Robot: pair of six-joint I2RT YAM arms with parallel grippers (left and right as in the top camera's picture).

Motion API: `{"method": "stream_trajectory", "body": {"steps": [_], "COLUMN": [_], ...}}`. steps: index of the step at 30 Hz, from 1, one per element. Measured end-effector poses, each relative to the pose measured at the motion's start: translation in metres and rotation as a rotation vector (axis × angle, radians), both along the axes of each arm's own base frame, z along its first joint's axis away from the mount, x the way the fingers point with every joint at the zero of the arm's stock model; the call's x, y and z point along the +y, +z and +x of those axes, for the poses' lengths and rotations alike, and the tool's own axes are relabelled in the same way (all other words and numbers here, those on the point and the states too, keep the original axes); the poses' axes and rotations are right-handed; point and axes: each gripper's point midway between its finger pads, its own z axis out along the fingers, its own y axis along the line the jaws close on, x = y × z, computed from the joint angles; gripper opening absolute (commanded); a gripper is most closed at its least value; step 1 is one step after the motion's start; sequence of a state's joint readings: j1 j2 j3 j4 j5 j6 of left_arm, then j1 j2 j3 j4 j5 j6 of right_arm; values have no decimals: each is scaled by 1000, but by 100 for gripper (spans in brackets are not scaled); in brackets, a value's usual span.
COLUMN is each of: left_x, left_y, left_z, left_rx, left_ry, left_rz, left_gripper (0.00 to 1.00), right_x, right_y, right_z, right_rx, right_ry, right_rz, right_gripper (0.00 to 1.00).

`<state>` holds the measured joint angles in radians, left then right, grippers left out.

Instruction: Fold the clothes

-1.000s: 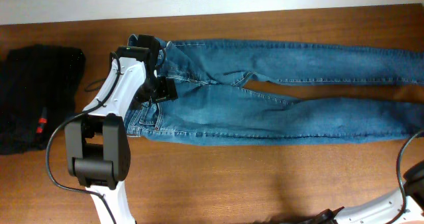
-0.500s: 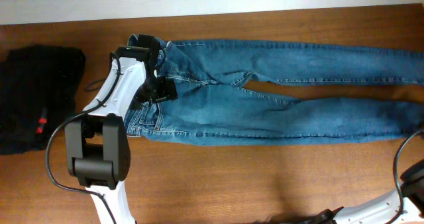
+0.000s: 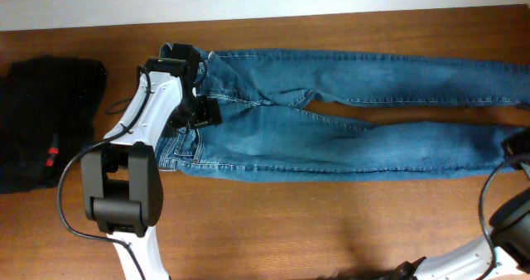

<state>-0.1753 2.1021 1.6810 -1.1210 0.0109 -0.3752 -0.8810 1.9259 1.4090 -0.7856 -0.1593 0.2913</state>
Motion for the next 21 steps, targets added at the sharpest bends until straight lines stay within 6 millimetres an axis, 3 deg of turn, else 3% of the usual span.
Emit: {"method": "stream_trajectory", "body": {"steps": [4,5,6,7,8,10,14,21], "left_x": [0,0,-1,-2,-2,-2,-3,20], "left_y": [0,0,0,0,0,1,1,3], "left_z": [-3,0,3,8,11,12,20,26], "left_rx": [10,1,-14,-32,-44,-49,-80,-112], "left_ry": [1,5,8,11,12,14,15,-5], "left_rz": [1,-1,-4,-7,-9,-11,-14,124], "left_gripper": [99,99,99,99,99,99,99,99], "right_x": [33,45,59,69,84,114,172,220], "right_y": [26,35,44,50,56,63,58,56], "right_z": [34,45,56,62,70,81,89,95], "right_rx": [-55,-76,-95,-108,-119,-124,-86,-59], "right_ry": [123,170,224,256,301,386,530,668], "right_rz": [-36,-51,-64,-68,-71,-63,-8,13], "right_gripper": [5,11,34,48,58,68,73,75]}}
